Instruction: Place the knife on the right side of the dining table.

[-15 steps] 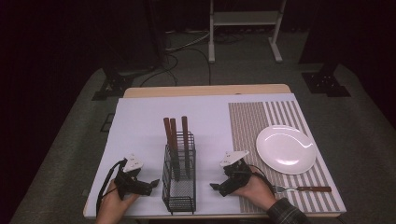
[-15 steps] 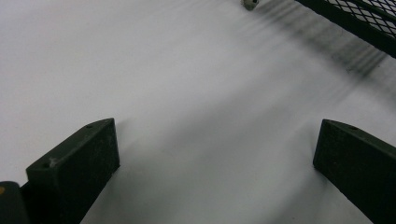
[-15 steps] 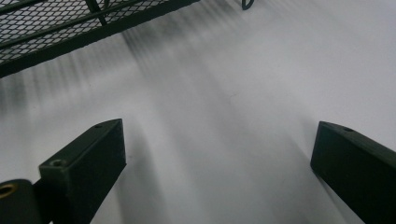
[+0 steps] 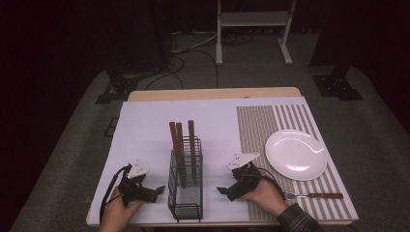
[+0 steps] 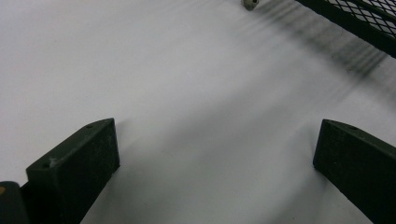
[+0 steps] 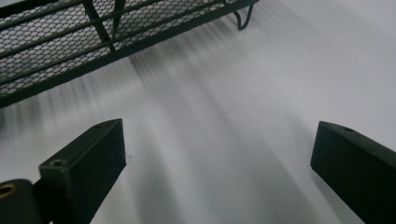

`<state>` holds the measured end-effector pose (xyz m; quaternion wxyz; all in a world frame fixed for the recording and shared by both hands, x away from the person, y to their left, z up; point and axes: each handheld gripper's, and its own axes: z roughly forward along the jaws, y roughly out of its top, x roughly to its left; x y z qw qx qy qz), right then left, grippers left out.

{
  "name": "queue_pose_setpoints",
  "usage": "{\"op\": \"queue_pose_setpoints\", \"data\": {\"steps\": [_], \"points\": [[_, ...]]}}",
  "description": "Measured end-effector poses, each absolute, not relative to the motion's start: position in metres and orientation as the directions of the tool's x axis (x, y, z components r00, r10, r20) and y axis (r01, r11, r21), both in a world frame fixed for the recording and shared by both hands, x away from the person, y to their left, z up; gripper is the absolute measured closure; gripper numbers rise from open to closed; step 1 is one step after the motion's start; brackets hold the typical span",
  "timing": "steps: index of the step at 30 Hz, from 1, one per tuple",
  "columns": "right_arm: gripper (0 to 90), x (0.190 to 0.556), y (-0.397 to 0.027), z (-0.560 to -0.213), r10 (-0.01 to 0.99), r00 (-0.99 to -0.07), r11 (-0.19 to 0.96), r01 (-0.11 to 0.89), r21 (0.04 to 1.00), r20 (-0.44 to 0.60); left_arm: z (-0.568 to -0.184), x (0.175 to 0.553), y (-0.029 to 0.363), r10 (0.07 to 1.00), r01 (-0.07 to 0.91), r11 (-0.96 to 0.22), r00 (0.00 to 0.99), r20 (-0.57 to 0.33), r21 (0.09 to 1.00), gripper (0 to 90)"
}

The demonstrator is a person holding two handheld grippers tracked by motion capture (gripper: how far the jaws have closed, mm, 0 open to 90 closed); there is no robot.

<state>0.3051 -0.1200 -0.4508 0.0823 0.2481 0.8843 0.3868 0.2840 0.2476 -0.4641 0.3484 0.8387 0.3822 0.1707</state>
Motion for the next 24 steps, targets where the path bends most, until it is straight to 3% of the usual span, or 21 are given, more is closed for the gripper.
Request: {"op": "queue_pose_setpoints", "data": {"steps": [24], "points": [[2.2,0.323,-0.122,-0.414,0.528,-0.848,0.503,0.360,0.786,0.051,-0.464,0.284,0.248,0.760,0.522,-0.465,0.650,0.019,0.715,0.0]]}}
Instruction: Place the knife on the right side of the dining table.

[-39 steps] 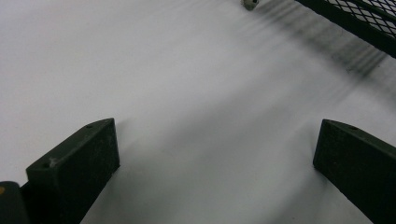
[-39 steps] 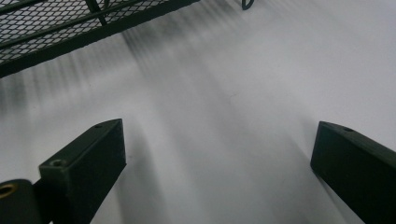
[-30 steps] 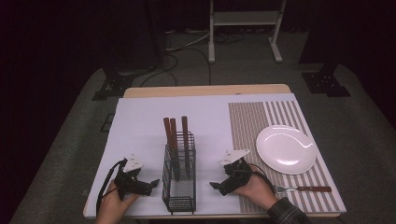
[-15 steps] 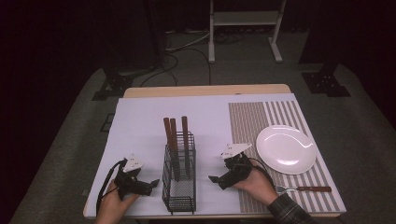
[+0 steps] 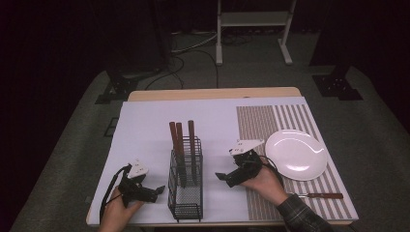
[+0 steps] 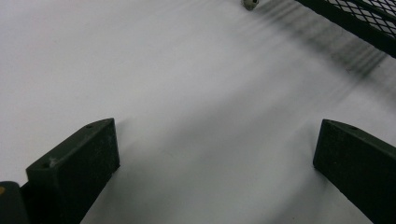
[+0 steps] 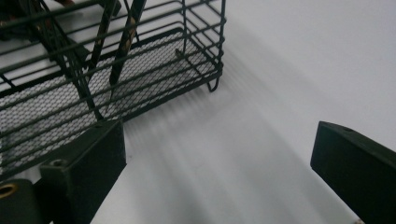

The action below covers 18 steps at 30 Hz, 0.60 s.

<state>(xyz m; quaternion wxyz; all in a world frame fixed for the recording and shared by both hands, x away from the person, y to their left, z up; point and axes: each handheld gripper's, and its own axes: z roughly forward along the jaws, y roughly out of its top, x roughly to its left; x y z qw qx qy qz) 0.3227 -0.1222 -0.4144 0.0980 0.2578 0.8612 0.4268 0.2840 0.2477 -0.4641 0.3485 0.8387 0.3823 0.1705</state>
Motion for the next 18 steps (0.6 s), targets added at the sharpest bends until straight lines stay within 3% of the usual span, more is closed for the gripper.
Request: {"op": "queue_pose_setpoints", "data": {"steps": [18], "points": [[6.0,0.336,-0.127,-0.380,0.546,-0.837,0.439,0.329,0.836,0.043,-0.464,0.284,0.248,0.760,0.524,-0.463,0.649,0.017,0.715,0.0]]}}
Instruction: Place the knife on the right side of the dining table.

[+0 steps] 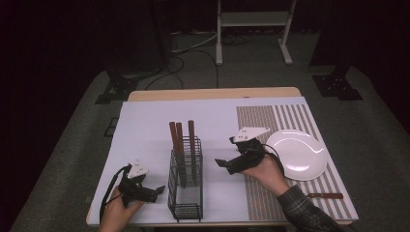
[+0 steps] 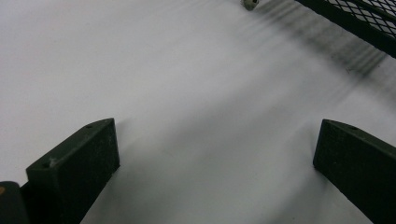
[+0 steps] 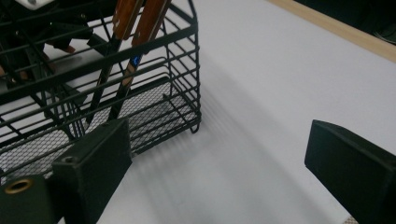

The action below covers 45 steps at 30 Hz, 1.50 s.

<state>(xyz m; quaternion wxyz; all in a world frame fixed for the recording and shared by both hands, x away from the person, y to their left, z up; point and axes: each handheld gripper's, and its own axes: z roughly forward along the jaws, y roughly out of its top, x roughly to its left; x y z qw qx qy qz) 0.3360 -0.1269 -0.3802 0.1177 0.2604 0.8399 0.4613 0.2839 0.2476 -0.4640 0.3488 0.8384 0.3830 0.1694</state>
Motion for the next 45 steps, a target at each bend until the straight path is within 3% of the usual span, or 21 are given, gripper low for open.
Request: {"op": "queue_pose_setpoints", "data": {"steps": [28,30,38,45], "points": [[6.9,0.358,-0.102,-0.346,0.533,-0.841,0.344,0.314,0.885,0.091,-0.464,0.284,0.248,0.761,0.523,-0.463,0.649,0.018,0.716,0.0],[12.3,0.361,-0.097,-0.343,0.524,-0.846,0.335,0.312,0.889,0.099,-0.464,0.284,0.248,0.760,0.522,-0.464,0.649,0.019,0.715,0.0],[14.1,0.366,-0.087,-0.337,0.504,-0.857,0.315,0.303,0.899,0.112,-0.464,0.284,0.247,0.761,0.521,-0.462,0.648,0.020,0.718,0.0],[22.7,0.372,-0.075,-0.331,0.477,-0.870,0.299,0.289,0.909,0.120,-0.464,0.284,0.248,0.761,0.521,-0.463,0.649,0.020,0.717,0.0]]}}
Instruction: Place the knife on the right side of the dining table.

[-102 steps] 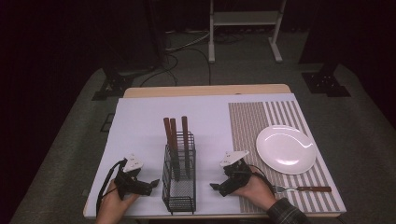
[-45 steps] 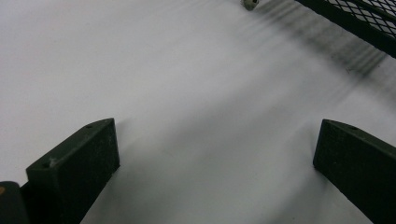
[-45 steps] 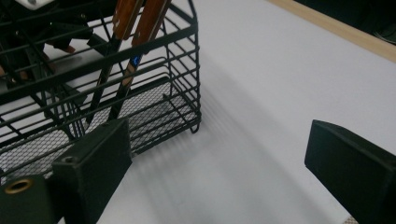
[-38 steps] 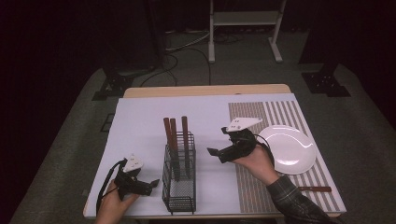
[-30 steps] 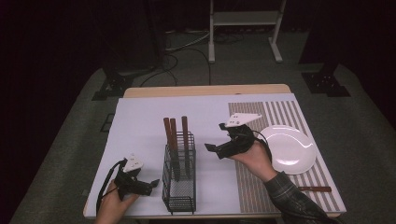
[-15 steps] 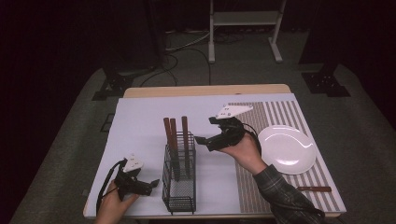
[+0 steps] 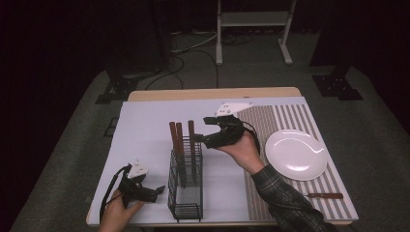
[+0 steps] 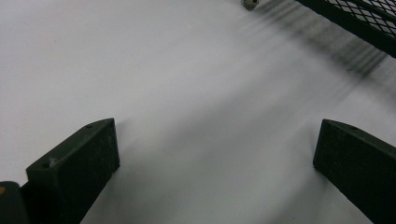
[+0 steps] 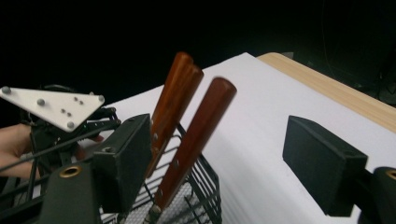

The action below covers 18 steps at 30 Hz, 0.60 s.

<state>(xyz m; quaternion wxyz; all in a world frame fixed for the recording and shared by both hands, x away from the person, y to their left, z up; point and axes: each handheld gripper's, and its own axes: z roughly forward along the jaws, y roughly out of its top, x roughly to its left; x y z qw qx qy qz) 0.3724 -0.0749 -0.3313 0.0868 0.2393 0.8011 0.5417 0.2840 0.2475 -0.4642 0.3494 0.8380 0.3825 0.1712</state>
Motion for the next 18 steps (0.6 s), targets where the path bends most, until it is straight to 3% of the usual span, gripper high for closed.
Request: {"op": "queue_pose_setpoints", "data": {"steps": [10,18], "points": [[42.4,0.383,-0.058,-0.329,0.449,-0.885,0.298,0.277,0.914,0.122,-0.464,0.284,0.248,0.761,0.521,-0.464,0.649,0.020,0.717,0.0],[52.6,0.387,-0.052,-0.330,0.438,-0.890,0.302,0.281,0.911,0.129,-0.464,0.284,0.248,0.760,0.521,-0.464,0.649,0.020,0.716,0.0]]}}
